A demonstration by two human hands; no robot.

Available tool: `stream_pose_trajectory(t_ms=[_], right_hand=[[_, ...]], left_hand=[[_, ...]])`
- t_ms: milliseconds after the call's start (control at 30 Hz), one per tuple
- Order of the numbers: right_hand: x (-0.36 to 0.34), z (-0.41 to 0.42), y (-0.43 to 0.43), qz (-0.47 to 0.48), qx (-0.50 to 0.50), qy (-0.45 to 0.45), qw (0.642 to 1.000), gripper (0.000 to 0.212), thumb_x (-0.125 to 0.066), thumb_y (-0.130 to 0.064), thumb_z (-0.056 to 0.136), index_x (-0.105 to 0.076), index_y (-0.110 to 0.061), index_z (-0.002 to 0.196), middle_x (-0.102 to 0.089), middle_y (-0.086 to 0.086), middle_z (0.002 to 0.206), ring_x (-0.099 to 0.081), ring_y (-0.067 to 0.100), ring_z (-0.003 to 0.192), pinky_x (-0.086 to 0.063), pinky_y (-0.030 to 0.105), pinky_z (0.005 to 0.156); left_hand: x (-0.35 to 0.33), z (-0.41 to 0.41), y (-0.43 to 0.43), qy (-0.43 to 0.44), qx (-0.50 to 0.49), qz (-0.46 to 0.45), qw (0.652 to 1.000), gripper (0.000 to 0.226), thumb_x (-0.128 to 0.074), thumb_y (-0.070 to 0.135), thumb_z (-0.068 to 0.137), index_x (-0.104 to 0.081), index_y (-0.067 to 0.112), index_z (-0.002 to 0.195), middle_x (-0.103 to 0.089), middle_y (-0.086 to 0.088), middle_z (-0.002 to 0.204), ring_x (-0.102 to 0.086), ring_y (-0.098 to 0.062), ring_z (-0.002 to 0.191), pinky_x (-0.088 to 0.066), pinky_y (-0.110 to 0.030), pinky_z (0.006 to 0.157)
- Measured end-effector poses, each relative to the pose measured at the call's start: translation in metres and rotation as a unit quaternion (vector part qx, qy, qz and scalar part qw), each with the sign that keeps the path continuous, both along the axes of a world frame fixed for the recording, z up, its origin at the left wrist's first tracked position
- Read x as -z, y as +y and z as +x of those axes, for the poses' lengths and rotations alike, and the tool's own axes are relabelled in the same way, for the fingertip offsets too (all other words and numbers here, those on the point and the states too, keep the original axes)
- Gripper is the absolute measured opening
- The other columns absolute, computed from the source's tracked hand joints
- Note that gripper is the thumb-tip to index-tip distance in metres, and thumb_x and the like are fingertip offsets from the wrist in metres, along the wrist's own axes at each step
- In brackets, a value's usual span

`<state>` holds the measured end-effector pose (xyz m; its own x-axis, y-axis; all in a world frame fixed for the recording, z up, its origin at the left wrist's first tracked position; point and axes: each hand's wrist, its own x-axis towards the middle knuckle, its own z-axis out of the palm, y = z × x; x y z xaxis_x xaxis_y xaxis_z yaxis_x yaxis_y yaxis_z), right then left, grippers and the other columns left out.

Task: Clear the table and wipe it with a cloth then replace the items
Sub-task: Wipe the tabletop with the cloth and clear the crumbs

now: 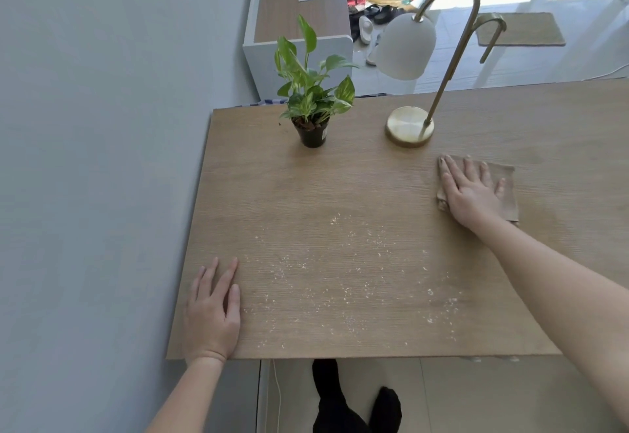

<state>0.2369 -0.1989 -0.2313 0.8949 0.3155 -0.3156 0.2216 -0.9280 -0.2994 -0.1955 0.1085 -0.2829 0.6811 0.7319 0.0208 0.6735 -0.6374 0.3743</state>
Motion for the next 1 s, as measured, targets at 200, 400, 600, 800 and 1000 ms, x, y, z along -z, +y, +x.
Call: stream_pose_trajectory(t_ms=[200, 400, 600, 800, 1000], right_hand=[[0.003, -0.049, 0.003, 0.016, -0.197, -0.004, 0.980, 0.048, -0.004, -0.071, 0.107, 0.001, -0.073, 0.155, 0.006, -0.026, 0.173, 0.011, 0.009, 0.162, 0.012, 0.047, 0.130], [-0.002, -0.030, -0.082, 0.005, -0.046, -0.011, 0.999, 0.048, -0.005, -0.070, 0.106, -0.003, -0.074, 0.154, 0.000, -0.026, 0.174, 0.006, 0.007, 0.162, 0.007, 0.049, 0.130], [0.009, -0.051, -0.016, 0.043, -0.096, -0.002, 0.994, 0.051, -0.005, -0.065, 0.109, -0.013, -0.066, 0.159, 0.000, -0.026, 0.173, 0.006, 0.009, 0.163, 0.010, 0.050, 0.130], [-0.002, -0.105, -0.124, 0.018, -0.163, 0.006, 0.987, 0.044, -0.009, -0.064, 0.110, -0.007, -0.075, 0.153, 0.000, -0.040, 0.168, 0.008, -0.004, 0.160, 0.009, 0.038, 0.131], [0.008, -0.078, -0.062, 0.034, -0.009, -0.002, 0.999, 0.051, -0.002, -0.068, 0.106, -0.009, -0.070, 0.156, 0.001, -0.024, 0.175, 0.008, 0.011, 0.163, 0.012, 0.051, 0.129]], left_hand=[[-0.002, -0.001, -0.002, -0.001, -0.002, -0.001, 1.000, 0.053, -0.037, 0.046, 0.105, -0.054, 0.040, 0.155, -0.045, 0.002, 0.167, -0.036, -0.030, 0.155, -0.039, -0.057, 0.120], [-0.003, 0.000, -0.002, -0.004, 0.001, 0.005, 1.000, 0.052, -0.039, 0.044, 0.105, -0.054, 0.040, 0.155, -0.046, 0.000, 0.166, -0.038, -0.031, 0.154, -0.040, -0.057, 0.120], [-0.003, 0.000, -0.004, -0.002, 0.001, -0.003, 1.000, 0.053, -0.040, 0.043, 0.105, -0.054, 0.038, 0.156, -0.045, 0.000, 0.167, -0.034, -0.030, 0.155, -0.033, -0.053, 0.125], [-0.005, 0.001, -0.006, -0.007, 0.000, 0.002, 1.000, 0.054, -0.039, 0.045, 0.105, -0.055, 0.037, 0.155, -0.047, -0.003, 0.166, -0.036, -0.033, 0.154, -0.034, -0.054, 0.124], [-0.007, 0.002, -0.006, -0.004, 0.001, 0.008, 1.000, 0.054, -0.039, 0.044, 0.104, -0.055, 0.036, 0.155, -0.048, -0.004, 0.165, -0.037, -0.033, 0.153, -0.035, -0.055, 0.123]])
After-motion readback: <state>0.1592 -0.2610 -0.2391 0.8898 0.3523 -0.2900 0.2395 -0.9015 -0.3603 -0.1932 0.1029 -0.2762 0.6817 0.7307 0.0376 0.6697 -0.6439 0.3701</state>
